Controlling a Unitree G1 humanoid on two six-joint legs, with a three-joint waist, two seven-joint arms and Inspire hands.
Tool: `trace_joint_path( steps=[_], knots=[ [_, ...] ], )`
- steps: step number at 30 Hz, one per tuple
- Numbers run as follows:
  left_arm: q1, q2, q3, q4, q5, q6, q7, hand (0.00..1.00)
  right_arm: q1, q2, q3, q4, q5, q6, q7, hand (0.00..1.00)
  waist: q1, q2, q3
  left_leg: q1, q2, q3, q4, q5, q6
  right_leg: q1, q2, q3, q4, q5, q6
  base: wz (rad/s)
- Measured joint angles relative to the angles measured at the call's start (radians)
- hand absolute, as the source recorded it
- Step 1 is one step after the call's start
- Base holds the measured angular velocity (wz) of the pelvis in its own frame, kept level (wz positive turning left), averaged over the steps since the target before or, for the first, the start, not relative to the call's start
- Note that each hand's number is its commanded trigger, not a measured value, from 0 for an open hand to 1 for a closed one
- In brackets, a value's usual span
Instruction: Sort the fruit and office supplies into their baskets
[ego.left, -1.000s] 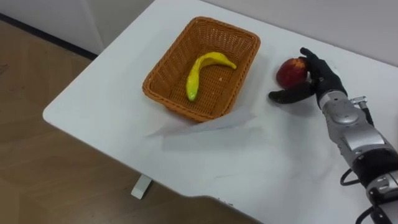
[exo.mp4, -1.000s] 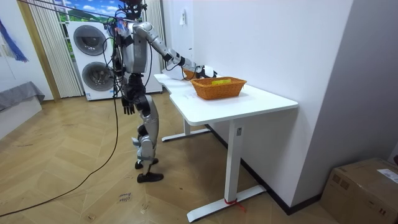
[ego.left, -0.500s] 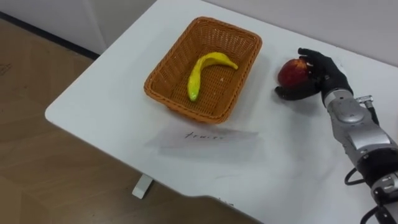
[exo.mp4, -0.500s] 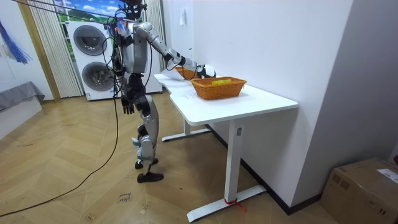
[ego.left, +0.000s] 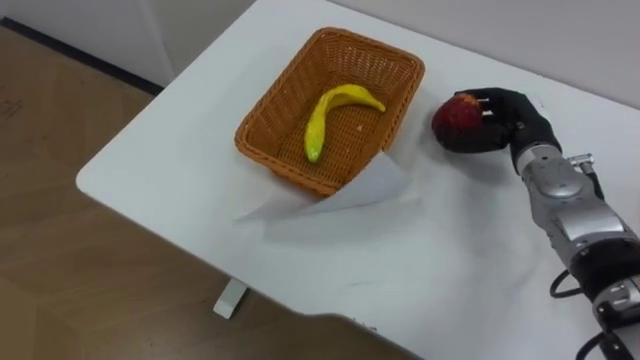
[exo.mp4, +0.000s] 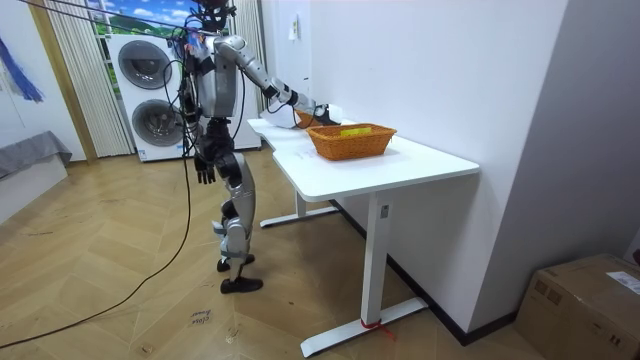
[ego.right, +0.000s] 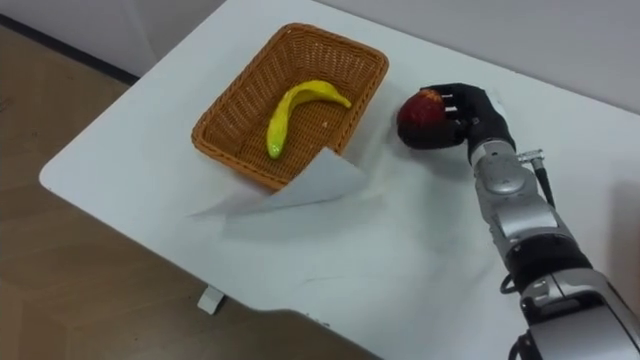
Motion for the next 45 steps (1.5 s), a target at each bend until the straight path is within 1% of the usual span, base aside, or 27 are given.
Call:
trace_joint_path(
  steps=[2,7,11,13,18,20,23,24,25,26,29,30,32,35,39,41,45],
  knots=[
    [0.0,0.0,0.002,0.001,0.001,-0.001,-0.003,0.0,0.0,0.0,0.0,0.001,-0.001,0.001,0.018,1.0,0.006,0.0,-0.0002,0.005,0.0,-0.001,0.0,0.0,0.0,0.006,0.0,-0.001,-0.001,0.0,0.0,0.0],
    [0.008,0.002,0.006,0.001,0.009,0.0,-0.014,0.0,0.005,-0.001,0.005,0.006,-0.004,0.004,0.057,1.0,0.005,-0.004,-0.0017,0.023,-0.003,-0.006,-0.012,0.0,0.0,0.03,0.002,-0.004,-0.015,0.0,0.0,0.04],
    [0.02,0.004,0.015,0.001,0.004,0.0,-0.01,0.0,0.007,0.0,0.006,-0.005,-0.041,0.014,0.086,1.0,-0.017,-0.014,-0.0078,0.03,-0.005,-0.011,-0.012,0.0,0.0,0.039,0.005,-0.005,-0.018,0.0,0.001,0.03],
    [0.023,0.004,0.018,0.004,0.0,-0.001,-0.007,0.0,0.007,-0.001,0.006,-0.007,-0.045,0.014,0.088,1.0,-0.021,-0.015,-0.0083,0.035,-0.005,-0.009,-0.012,0.0,0.0,0.042,0.001,-0.003,-0.018,0.001,0.001,-0.02],
    [0.049,0.004,0.034,0.001,0.0,-0.002,0.008,0.0,0.007,-0.003,0.005,-0.042,-0.043,0.02,0.093,1.0,-0.049,-0.017,-0.009,0.082,-0.006,-0.007,-0.034,0.0,0.001,0.082,0.0,-0.001,-0.024,0.0,0.002,-0.02],
    [0.054,0.003,0.059,0.0,0.0,-0.002,0.009,0.0,0.007,-0.019,0.004,-0.099,-0.043,0.023,0.094,1.0,-0.061,-0.019,-0.0122,0.098,-0.006,-0.006,-0.037,0.0,0.0,0.1,0.001,-0.001,-0.036,0.0,0.003,-0.02],
    [0.065,0.004,0.08,0.0,0.002,0.0,0.016,0.0,0.007,-0.027,-0.006,-0.168,-0.05,0.024,0.08,1.0,-0.078,-0.019,-0.0151,0.129,-0.006,-0.004,-0.049,0.0,0.0,0.131,0.003,-0.002,-0.045,0.001,0.004,0.0],
    [0.068,0.004,0.085,0.0,0.004,0.001,0.016,0.0,0.007,-0.027,-0.008,-0.175,-0.058,0.024,0.079,1.0,-0.084,-0.02,-0.018,0.134,-0.006,-0.005,-0.049,0.0,0.0,0.139,0.005,-0.003,-0.051,0.002,0.006,0.0],
    [0.072,0.003,0.098,0.0,0.007,0.001,0.015,0.0,0.007,-0.027,-0.018,-0.195,-0.076,0.031,0.078,1.0,-0.093,-0.023,-0.0232,0.137,-0.006,-0.007,-0.05,0.0,0.0,0.145,0.009,-0.004,-0.054,0.003,0.007,0.05],
    [0.076,0.002,0.112,0.001,0.008,0.001,0.013,0.0,0.007,-0.027,-0.032,-0.221,-0.084,0.037,0.078,1.0,-0.1,-0.025,-0.0256,0.142,-0.006,-0.008,-0.049,0.0,0.0,0.147,0.012,-0.004,-0.054,0.003,0.007,0.0],
    [0.092,-0.003,0.139,0.002,0.012,0.009,0.006,0.0,0.007,-0.029,-0.062,-0.268,-0.117,0.041,0.08,1.0,-0.111,-0.024,-0.0257,0.167,-0.007,-0.008,-0.061,0.0,0.0,0.177,0.015,0.003,-0.068,0.005,0.01,0.0],
    [0.095,-0.003,0.145,0.002,0.012,0.01,0.006,0.0,0.008,-0.029,-0.068,-0.278,-0.117,0.042,0.08,1.0,-0.112,-0.025,-0.0267,0.172,-0.007,-0.008,-0.066,0.0,0.0,0.18,0.015,0.005,-0.069,0.005,0.01,0.0],
    [0.097,-0.005,0.158,0.004,0.013,0.019,0.004,0.0,0.008,-0.033,-0.091,-0.323,-0.126,0.042,0.078,1.0,-0.112,-0.024,-0.0261,0.185,-0.007,-0.008,-0.07,0.0,0.0,0.19,0.016,0.007,-0.069,0.005,0.01,-0.02],
    [0.101,-0.006,0.167,0.004,0.014,0.02,0.0,0.0,0.008,-0.042,-0.092,-0.367,-0.124,0.042,0.078,1.0,-0.116,-0.024,-0.0267,0.202,-0.006,-0.007,-0.076,0.0,0.0,0.204,0.015,0.005,-0.07,0.005,0.01,0.0],
    [0.1,-0.007,0.181,0.003,0.023,0.02,0.0,0.0,0.008,-0.043,-0.092,-0.396,-0.124,0.042,0.078,1.0,-0.118,-0.028,-0.029,0.206,-0.006,-0.007,-0.076,0.0,0.0,0.209,0.014,0.002,-0.07,0.005,0.01,0.0],
    [0.101,-0.008,0.199,0.002,0.05,0.021,-0.001,0.0,0.008,-0.043,-0.092,-0.43,-0.132,0.051,0.079,1.0,-0.118,-0.03,-0.0296,0.205,-0.006,-0.007,-0.077,0.0,0.0,0.207,0.013,0.0,-0.07,0.005,0.01,0.0],
    [0.101,-0.008,0.206,0.003,0.054,0.021,-0.001,0.0,0.008,-0.043,-0.092,-0.507,-0.172,0.06,0.096,1.0,-0.114,-0.032,-0.0292,0.205,-0.006,-0.006,-0.08,0.0,0.0,0.205,0.014,0.003,-0.069,0.005,0.011,0.0]
  ],
)
